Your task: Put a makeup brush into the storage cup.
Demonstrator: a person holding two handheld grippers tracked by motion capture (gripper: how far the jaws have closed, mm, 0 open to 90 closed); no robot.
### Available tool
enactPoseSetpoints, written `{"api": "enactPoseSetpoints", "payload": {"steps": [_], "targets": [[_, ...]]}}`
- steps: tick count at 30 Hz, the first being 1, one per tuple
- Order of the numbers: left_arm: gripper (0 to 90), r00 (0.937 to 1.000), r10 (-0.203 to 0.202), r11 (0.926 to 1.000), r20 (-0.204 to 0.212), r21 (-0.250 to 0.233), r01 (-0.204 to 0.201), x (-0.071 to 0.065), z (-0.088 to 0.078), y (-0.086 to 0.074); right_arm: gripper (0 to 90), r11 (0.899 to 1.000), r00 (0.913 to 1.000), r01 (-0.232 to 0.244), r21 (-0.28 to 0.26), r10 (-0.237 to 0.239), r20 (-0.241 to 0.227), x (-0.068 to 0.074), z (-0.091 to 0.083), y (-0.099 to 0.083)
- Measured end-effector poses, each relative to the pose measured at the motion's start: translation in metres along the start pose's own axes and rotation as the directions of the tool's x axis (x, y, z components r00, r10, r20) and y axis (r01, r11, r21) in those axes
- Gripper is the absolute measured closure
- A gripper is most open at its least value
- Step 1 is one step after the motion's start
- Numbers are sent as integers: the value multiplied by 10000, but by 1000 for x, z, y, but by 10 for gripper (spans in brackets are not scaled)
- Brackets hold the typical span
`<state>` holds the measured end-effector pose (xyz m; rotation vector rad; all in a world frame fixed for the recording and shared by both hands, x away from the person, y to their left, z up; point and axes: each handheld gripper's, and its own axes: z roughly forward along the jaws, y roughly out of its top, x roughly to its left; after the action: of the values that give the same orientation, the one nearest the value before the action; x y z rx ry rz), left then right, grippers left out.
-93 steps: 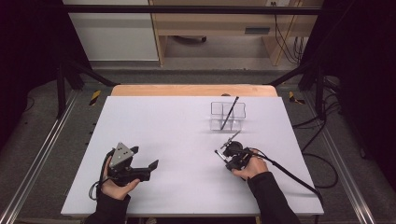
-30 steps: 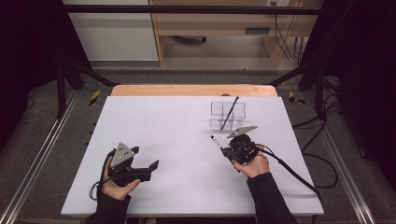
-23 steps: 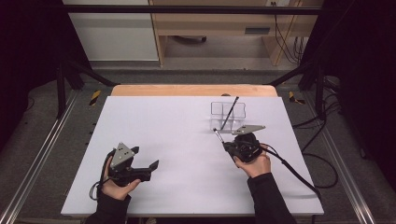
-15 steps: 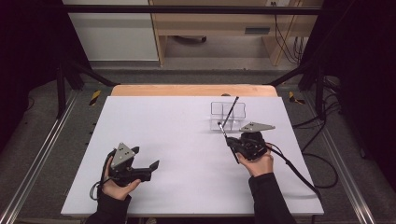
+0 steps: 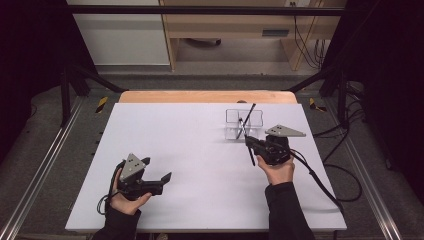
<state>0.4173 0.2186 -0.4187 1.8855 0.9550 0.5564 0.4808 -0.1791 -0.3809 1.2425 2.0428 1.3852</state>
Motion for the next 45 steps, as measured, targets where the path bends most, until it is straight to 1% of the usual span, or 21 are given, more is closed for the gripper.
{"api": "enactPoseSetpoints", "payload": {"steps": [5,11,15,22,29,37,42,45], "targets": [[97,10000,27,10000,14,-6,-27,-1,0,0,845,9989,9999,-131,-460,136,92,-2,0,2],[95,10000,32,10000,35,-6,-32,-1,0,0,845,9928,9988,-400,-1127,428,227,-7,-4,9],[94,10000,9,10000,44,-1,-9,0,0,0,845,9897,9981,-473,-1353,521,327,-10,-5,13],[94,10000,12,10000,71,-4,-12,-1,0,0,845,9821,9970,-539,-1804,631,458,-14,-7,22],[94,10000,-16,10000,91,-11,16,0,0,0,845,9731,9957,-452,-2260,623,690,-15,-8,32],[94,9999,-70,10000,100,-44,70,0,0,0,845,9646,9930,-421,-2605,692,956,-16,-4,42],[93,9999,-47,10000,116,-55,48,0,0,0,845,9633,9902,-463,-2644,792,1152,-18,2,46],[92,9999,-63,10000,118,-59,64,0,0,0,845,9599,9890,-453,-2767,822,1232,-19,5,49]]}}
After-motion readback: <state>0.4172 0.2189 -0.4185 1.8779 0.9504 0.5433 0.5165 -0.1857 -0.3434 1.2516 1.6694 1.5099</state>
